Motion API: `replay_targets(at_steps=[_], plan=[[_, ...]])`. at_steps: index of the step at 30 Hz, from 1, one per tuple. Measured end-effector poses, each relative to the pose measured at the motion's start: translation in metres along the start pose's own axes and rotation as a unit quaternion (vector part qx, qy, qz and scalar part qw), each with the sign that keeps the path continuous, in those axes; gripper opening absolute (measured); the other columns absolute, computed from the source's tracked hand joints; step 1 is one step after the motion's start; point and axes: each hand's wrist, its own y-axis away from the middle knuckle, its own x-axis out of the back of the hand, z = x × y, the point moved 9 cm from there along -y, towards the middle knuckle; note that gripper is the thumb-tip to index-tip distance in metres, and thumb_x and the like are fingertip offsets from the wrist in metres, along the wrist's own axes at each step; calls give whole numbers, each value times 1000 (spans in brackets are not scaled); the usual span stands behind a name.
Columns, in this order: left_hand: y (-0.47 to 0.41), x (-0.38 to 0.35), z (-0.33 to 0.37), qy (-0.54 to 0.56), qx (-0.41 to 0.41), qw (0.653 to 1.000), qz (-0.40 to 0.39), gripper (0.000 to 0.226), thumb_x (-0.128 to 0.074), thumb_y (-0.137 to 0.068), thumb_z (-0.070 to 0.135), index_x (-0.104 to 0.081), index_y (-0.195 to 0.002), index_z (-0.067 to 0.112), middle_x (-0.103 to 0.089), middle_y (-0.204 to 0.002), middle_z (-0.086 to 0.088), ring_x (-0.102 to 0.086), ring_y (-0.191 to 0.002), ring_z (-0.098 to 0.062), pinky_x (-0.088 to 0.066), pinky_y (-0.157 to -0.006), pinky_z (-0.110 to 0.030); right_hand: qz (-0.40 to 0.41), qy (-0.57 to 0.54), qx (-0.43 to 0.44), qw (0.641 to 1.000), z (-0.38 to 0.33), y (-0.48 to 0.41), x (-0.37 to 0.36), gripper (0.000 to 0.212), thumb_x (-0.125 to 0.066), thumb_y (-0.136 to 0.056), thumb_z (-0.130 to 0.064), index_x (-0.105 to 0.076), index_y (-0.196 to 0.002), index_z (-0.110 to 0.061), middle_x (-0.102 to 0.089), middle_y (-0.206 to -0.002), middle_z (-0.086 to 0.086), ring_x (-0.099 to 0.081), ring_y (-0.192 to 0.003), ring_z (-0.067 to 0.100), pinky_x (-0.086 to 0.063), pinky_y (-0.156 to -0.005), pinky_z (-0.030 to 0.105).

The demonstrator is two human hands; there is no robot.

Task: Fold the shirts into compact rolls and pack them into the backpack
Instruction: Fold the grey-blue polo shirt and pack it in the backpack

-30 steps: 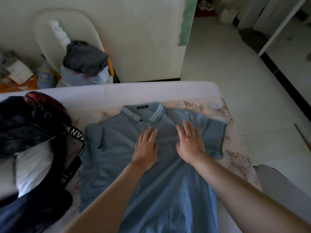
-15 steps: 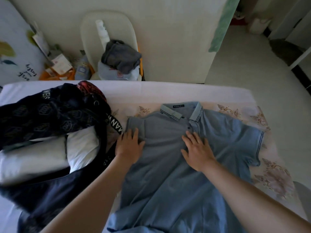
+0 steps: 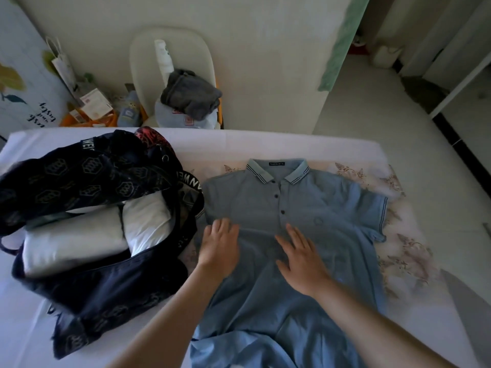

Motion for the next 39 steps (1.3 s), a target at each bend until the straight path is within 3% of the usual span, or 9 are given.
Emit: replay_targets(at_steps=[5,9,14,19,24,29,34,36,39], plan=[[63,-29,62,212,-81,961,-156,22,-60,-87,37,-63,-108,30,-56,-112,5,-53,-112,-18,-45,-91,-30,14,-1,-26,1000,11,72,-1,64,-42,-91,-49,-39,-150,-25,-13,-165,5,-16,-151,24,-26,-118,46],[110,-57,93,128,-164,952,-224,67,-68,-74,60,-50,-134,38,-44,-134,4,-38,-129,-19,-35,-107,-35,-4,-18,-83,996,33,136,-14,64,-45,-90,-51,-39,-150,-29,-16,-165,2,-19,-151,24,-27,-118,44],[138,-65,108,23,-203,960,-192,82,-71,-65,61,-42,-138,38,-34,-137,5,-31,-129,-21,-32,-106,-38,-132,16,-147,980,76,212,-48,72,-44,-99,-50,-6,-159,-34,23,-162,-9,12,-153,16,-12,-124,41],[161,-54,130,53,-226,968,-93,81,-71,-41,64,-57,-116,38,-51,-113,7,-56,-102,-21,-50,-81,-35,-84,-1,-170,982,92,249,-34,72,-47,-96,-45,-11,-158,-34,11,-167,-2,2,-154,20,-21,-120,44],[184,-74,174,50,-272,956,-99,71,-67,-56,66,-61,-123,43,-52,-135,4,-51,-121,-20,-50,-94,-39,-105,29,-68,992,89,282,-44,89,-56,-82,-29,-9,-157,-38,10,-166,-2,5,-153,21,-12,-124,39],[184,-72,188,120,-218,967,-58,17,-73,-74,28,-76,-90,32,-65,-117,5,-55,-109,-19,-58,-81,-42,-77,37,-22,996,97,291,-52,71,-65,-87,-38,-35,-151,-43,-4,-167,1,-5,-153,23,-16,-123,42],[170,-58,183,176,-99,975,-96,17,-49,-95,26,-63,-105,30,-67,-109,4,-62,-99,-21,-50,-82,-32,-16,-29,-10,999,98,275,-38,26,-66,-89,-41,-74,-113,-36,-35,-156,-4,-31,-142,21,-23,-117,37],[165,-50,182,173,-87,973,-123,17,-46,-95,26,-57,-108,33,-68,-108,0,-63,-97,-26,-49,-80,-34,7,-46,-10,999,94,265,-27,17,-63,-92,-40,-76,-100,-33,-48,-147,-7,-42,-134,18,-30,-112,38],[147,-32,173,210,-64,967,-134,23,-49,-94,19,-59,-111,31,-69,-108,0,-63,-96,-24,-49,-82,-33,46,-181,-62,981,97,245,0,12,-56,-98,-28,-67,-99,-21,-70,-102,-1,-64,-96,23,-48,-84,34]])
